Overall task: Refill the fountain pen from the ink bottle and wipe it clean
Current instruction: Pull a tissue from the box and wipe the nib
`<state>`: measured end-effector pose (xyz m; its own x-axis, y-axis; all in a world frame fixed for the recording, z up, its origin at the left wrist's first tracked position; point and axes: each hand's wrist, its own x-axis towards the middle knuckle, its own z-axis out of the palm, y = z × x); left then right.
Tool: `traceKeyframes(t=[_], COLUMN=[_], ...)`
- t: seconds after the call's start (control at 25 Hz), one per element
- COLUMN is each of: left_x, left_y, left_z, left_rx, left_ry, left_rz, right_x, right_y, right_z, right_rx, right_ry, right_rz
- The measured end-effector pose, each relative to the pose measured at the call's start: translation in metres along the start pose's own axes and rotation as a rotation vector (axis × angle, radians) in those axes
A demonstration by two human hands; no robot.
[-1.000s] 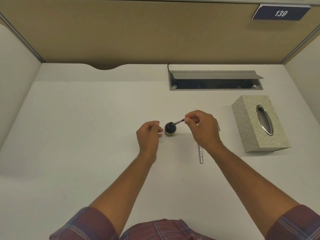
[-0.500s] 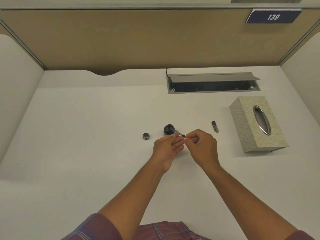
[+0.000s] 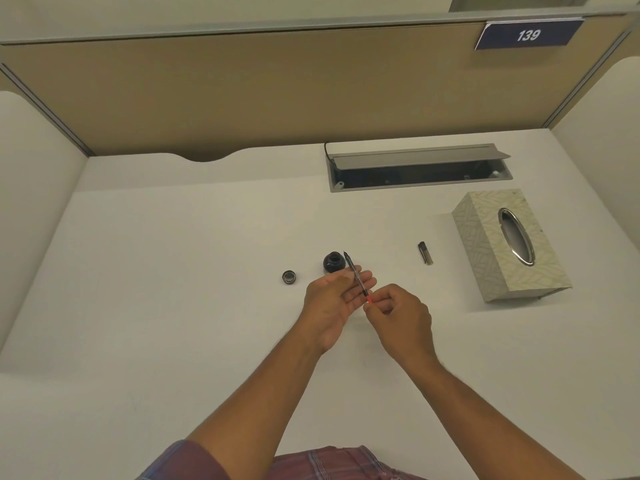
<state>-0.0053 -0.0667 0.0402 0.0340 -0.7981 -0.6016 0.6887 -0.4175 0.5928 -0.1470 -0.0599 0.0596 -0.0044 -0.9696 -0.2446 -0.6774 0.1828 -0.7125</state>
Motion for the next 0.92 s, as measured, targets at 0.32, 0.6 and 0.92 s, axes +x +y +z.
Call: traceKeyframes(t=[0.32,0.6,0.92], left_x=[-0.013,-0.019,-0.02], left_y=[-0.002,-0.022,-0.055], left_z=[0.007,0.036,0.094], left_rx=[0.068,0.164,0.236], left_ry=[-0.086,-0.222,-0.272], left_rz=[0.01,-0.009,-0.011], right_x=[-0.01,-0.015,-0.015], right_y=[0.005,0.016,0.053], right_z=[-0.017,-0.049,-0.101], right_rx=[0.189,0.39,0.433], right_ry=[-0.041,-0.073,-0.008], right_rz=[0.038,0.019,0.028])
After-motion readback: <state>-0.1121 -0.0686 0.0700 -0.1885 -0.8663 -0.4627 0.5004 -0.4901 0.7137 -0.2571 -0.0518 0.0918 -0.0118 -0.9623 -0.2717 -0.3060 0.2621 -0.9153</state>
